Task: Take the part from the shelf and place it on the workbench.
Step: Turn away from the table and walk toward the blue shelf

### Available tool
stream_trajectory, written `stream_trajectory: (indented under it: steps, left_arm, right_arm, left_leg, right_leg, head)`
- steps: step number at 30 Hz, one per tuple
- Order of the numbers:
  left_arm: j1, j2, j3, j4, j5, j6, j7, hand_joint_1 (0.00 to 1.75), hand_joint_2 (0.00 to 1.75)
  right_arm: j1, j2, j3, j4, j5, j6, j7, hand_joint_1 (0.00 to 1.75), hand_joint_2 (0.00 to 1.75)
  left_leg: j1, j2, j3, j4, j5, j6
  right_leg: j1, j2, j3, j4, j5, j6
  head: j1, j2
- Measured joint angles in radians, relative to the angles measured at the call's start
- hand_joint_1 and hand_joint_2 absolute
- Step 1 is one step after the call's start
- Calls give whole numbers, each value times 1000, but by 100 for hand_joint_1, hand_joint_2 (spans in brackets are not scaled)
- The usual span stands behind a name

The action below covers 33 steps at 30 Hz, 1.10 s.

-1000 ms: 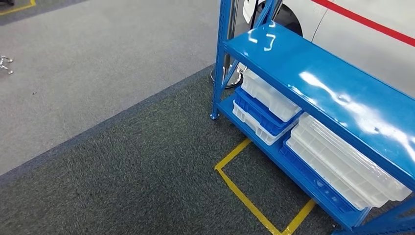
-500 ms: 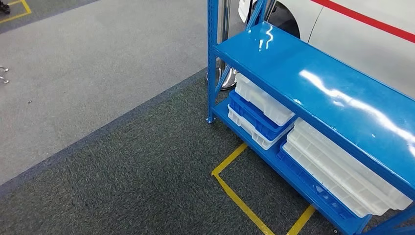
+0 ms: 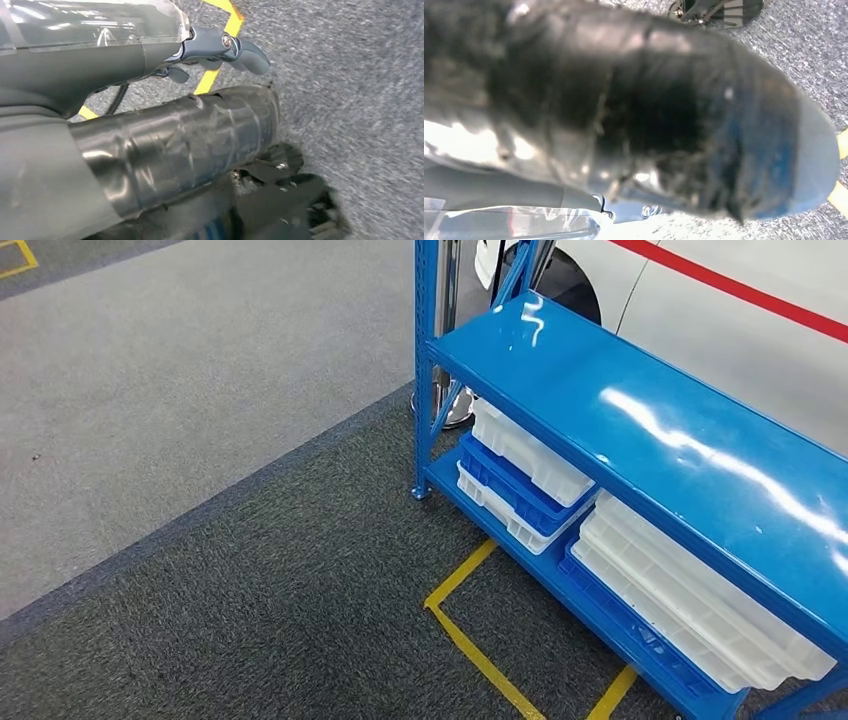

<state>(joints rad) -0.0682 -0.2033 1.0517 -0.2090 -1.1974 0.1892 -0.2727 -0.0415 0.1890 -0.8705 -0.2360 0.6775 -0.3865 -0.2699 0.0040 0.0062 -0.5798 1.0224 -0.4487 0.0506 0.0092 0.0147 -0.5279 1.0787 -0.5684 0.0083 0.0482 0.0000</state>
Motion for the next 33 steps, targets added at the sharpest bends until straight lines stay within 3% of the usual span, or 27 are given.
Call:
stream_trajectory:
  steps: [3,4,5,7,9,11,13,14,16,18,19,20,21,22,24,26,28,30,33]
  left_arm:
    - [-4,-2,0,0,0,0,0,0,0]
    - [-4,-3,0,0,0,0,0,0,0]
    - [-4,-3,0,0,0,0,0,0,0]
    - [-4,-3,0,0,0,1,0,0,0]
    - [-4,-3,0,0,0,2,0,0,0]
    - [-4,-3,0,0,0,2,0,0,0]
    - [-6,-3,0,0,-1,2,0,0,0]
    - [-7,-3,0,0,-2,2,0,0,0]
    - [-7,-3,0,0,-2,2,0,0,0]
    - [-5,-3,0,0,-3,2,0,0,0]
    - [-4,-3,0,0,-3,2,0,0,0]
    - [-3,-3,0,0,-3,2,0,0,0]
    - [-2,-3,0,0,-3,2,0,0,0]
    - [-2,-3,0,0,-3,2,0,0,0]
    - [-2,-2,0,0,-3,3,0,0,0]
    - [-4,-2,0,0,-3,3,0,0,0]
    - [-6,-2,0,0,-3,4,1,0,0]
    - [-6,-4,0,0,-3,5,1,0,0]
    - [-4,-5,0,0,-3,5,1,0,0]
  right_arm:
    - [0,-1,0,0,-1,1,0,0,0]
    - [0,-1,0,0,-1,2,0,0,0]
    - [1,-1,0,0,-1,2,-1,0,0]
    - [2,-1,0,0,-1,2,-1,0,0]
    - [1,-1,0,0,-1,3,-1,0,0]
    - [-3,-1,0,1,-1,4,-2,0,0]
    - [-3,-1,0,1,-1,4,-2,0,0]
    - [-3,-1,0,1,-2,3,-2,0,0]
    - [-3,-1,0,1,-2,3,-2,0,0]
    - [-3,-1,0,1,-3,4,-2,0,0]
    - [-3,-1,0,1,-3,4,-2,0,0]
    - [-2,-1,-1,1,-3,4,-2,0,0]
    - [-2,-1,-1,1,-3,4,-2,0,0]
    - [-2,-1,-1,1,-4,4,-3,0,0]
    - [-3,0,-1,1,-4,6,-3,0,0]
    - [-4,1,-1,1,-4,10,-3,0,0]
    - [-3,0,-1,1,-4,12,-3,0,0]
    - [-2,0,-1,1,-4,14,-3,0,0]
    - [-3,-1,-2,1,-4,17,-3,0,0]
  left_leg:
    - [3,9,4,-4,-4,5]
    - [3,13,7,-3,-7,4]
    - [4,17,10,-3,-11,3]
    - [6,26,21,1,-21,-2]
    - [2,35,28,5,-31,-14]
    - [-3,49,32,6,-37,-25]
    - [-1,61,36,8,-43,-36]
    - [1,56,33,19,-54,-42]
    - [6,29,0,96,-106,-51]
    - [7,10,-60,226,-166,-53]
    - [7,7,-82,272,-177,-52]
    - [6,5,-89,283,-169,-50]
    - [6,2,-77,257,-142,-45]
    - [6,-5,-50,196,-103,-39]
    - [5,-46,7,68,-49,-25]
    - [2,-72,30,13,-40,-20]
    - [3,-57,35,2,-35,-17]
    - [9,-37,42,-14,-26,-9]
    - [8,1,45,-22,-23,0]
  right_leg:
    - [-13,-4,-97,172,-74,17]
    - [-18,-5,-121,205,-74,22]
    - [-23,-7,-129,203,-54,27]
    - [-30,-22,-93,102,29,33]
    - [-25,-57,-51,-5,79,28]
    - [-18,-70,-43,-35,82,14]
    - [-18,-51,-45,-39,85,-1]
    - [-19,-43,-45,-41,87,-8]
    - [-21,-29,-44,-45,90,-20]
    - [-19,-12,-46,-44,91,-25]
    - [-17,-1,-46,-44,91,-26]
    - [-16,10,-45,-44,91,-26]
    - [-14,22,-43,-44,91,-26]
    - [-13,34,-40,-44,91,-26]
    - [-12,55,-40,-42,90,-23]
    - [-15,72,-45,-41,93,-13]
    - [-18,88,-50,-43,97,0]
    - [-16,65,-62,-18,78,11]
    - [-17,5,-144,148,-9,24]
  head:
    - [0,0]
    - [0,0]
    - [0,0]
    - [0,0]
    - [0,0]
    - [-1,0]
    - [-1,0]
    - [-1,0]
    - [-2,0]
    - [-2,0]
    - [-2,0]
    - [-2,0]
    - [-2,0]
    - [-2,0]
    - [-1,0]
    - [-1,0]
    - [-2,0]
    - [2,0]
    - [8,0]
